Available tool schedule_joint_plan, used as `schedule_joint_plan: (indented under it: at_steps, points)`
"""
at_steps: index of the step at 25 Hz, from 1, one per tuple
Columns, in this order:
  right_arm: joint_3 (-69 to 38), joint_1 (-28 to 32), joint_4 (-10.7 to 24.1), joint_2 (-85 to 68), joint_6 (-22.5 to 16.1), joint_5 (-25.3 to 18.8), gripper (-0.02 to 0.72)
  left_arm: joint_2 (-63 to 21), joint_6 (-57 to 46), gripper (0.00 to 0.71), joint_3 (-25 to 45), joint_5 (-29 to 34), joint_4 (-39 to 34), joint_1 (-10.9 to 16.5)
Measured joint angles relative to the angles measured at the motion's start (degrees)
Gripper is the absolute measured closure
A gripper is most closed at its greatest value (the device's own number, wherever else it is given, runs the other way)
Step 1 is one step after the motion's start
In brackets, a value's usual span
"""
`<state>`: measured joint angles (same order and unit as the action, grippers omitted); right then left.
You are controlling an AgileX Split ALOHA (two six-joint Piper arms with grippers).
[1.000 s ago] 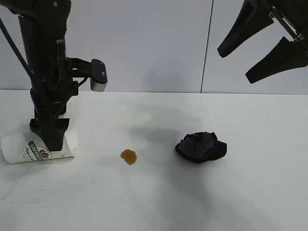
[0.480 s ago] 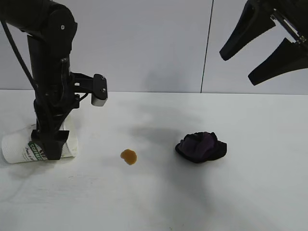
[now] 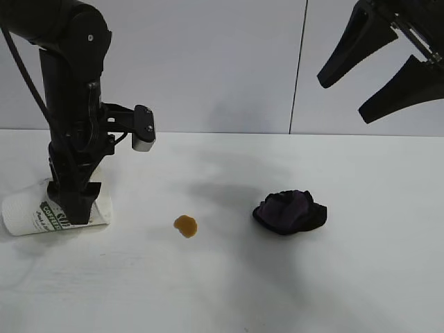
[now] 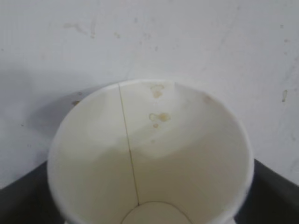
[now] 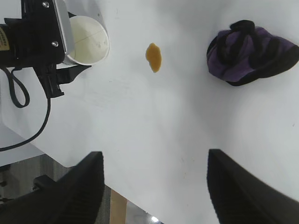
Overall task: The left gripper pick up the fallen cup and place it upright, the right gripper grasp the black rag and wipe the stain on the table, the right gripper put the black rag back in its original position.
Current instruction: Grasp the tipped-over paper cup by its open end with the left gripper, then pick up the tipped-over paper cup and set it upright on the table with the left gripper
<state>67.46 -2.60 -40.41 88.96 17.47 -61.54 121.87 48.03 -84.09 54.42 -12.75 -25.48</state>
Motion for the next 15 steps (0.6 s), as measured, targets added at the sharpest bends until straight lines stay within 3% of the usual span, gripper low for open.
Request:
schedule_joint_plan:
  at_steps: [7,11,15]
  points:
    - [0.0,0.0,0.0,0.0,0.0,0.0,0.261,-3.4,-0.9,0.156,0.0,-0.3,2.1,0.3]
    - [0.0,0.0,0.0,0.0,0.0,0.1,0.261,-9.2,-0.9,0.156,0.0,-2.7,8.0,2.3]
    - [0.0,0.0,0.1,0.0,0.0,0.1,0.261,-14.5,-0.9,0.158,0.0,-3.9,15.1,6.2]
